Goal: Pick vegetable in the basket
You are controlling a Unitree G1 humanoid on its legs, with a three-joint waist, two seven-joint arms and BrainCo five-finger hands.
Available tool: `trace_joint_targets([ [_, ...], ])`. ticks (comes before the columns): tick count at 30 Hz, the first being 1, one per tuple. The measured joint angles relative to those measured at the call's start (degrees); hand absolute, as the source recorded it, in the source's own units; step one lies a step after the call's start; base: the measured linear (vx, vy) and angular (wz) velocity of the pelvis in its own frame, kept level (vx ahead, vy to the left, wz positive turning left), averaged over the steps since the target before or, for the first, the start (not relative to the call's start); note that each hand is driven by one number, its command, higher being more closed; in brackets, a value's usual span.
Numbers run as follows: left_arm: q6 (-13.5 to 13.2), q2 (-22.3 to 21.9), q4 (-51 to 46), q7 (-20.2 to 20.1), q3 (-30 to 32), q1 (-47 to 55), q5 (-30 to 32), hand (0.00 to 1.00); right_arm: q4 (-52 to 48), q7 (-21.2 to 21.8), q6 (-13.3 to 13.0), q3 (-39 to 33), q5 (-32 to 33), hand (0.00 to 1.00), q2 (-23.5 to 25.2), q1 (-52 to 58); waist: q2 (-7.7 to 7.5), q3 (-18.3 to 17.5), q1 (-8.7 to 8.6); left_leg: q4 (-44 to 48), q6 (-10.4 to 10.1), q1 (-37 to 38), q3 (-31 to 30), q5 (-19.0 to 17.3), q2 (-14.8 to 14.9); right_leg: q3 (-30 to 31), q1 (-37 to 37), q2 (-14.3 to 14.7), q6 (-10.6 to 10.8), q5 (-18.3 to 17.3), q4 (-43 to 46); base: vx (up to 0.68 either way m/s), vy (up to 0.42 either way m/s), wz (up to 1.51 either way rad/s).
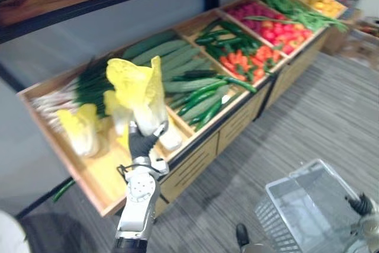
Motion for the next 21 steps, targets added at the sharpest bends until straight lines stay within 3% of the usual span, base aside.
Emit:
trace_joint_targets([
  [3,-0.09,3.07,-0.59,-3.56,-4.97,0.15,-4.29,1.0,-1.21,0.86,-0.56,4.83,-1.41,1.0,-2.73,-1.13,0.01,-0.17,-1.24,0.04,-0.59,2.5,3.41,-0.81,-0.05,3.1,-0.02,1.05,-0.14,0.39,-0.02,0.03,-0.008,-1.06],
  [5,-0.3,10.25,-1.24,-5.39,-9.92,0.29,-9.39,1.0,-2.52,2.07,-0.49,9.47,-2.14,1.0,-3.9,-2.19,0.29,-0.27,-0.76,0.3,-1.37,5.22,8.1,-1.43,-0.03,7.13,-0.01,2.68,-0.46,1.66,0.0,0.04,0.015,-1.01],
  [7,-0.12,19.48,-2.71,-12.27,-16.84,-0.57,-23.15,1.0,-6.4,2.53,-0.59,13.97,-2.32,1.0,-4.39,-3.26,0.61,-0.42,-1.13,0.36,-2.33,7.74,13.17,-2.35,0.33,10.97,0.14,4.09,-0.44,2.18,-0.02,-0.03,0.013,-1.06],
  [9,0.13,22.09,-4.65,-15.35,-20.61,-1.37,-28.33,1.0,-9.55,2.86,-0.69,14.64,-2.32,1.0,-4.79,-3.04,0.92,-0.62,-1.7,0.38,-2.68,8.91,15.41,-2.85,0.2,12.62,0.2,4.75,-0.36,2.25,0.0,-0.04,-0.002,-0.6],
  [13,0.25,23.42,-11.02,-20.22,-28.51,-6.35,-35.76,1.0,-17.93,2.89,-0.89,16.23,-2.34,1.0,-5.92,-2.97,1.51,-0.93,-2.13,7.2,-3.68,9.72,19.77,-7.18,2.7,15.69,0.41,6.13,-0.41,2.29,0.88,-0.05,-0.015,-0.45],
  [21,0.28,25.68,-14.73,-24.86,-41.04,-14.5,-38.06,1.0,-27.8,2.85,-4.33,23.03,-5.49,1.0,-10.04,-3.13,3.64,-1.44,-0.8,17.15,-4.87,9.84,22.88,-12.29,7.7,17.36,0.32,8.32,-0.42,2.28,2.35,-0.05,-0.02,-0.19],
])
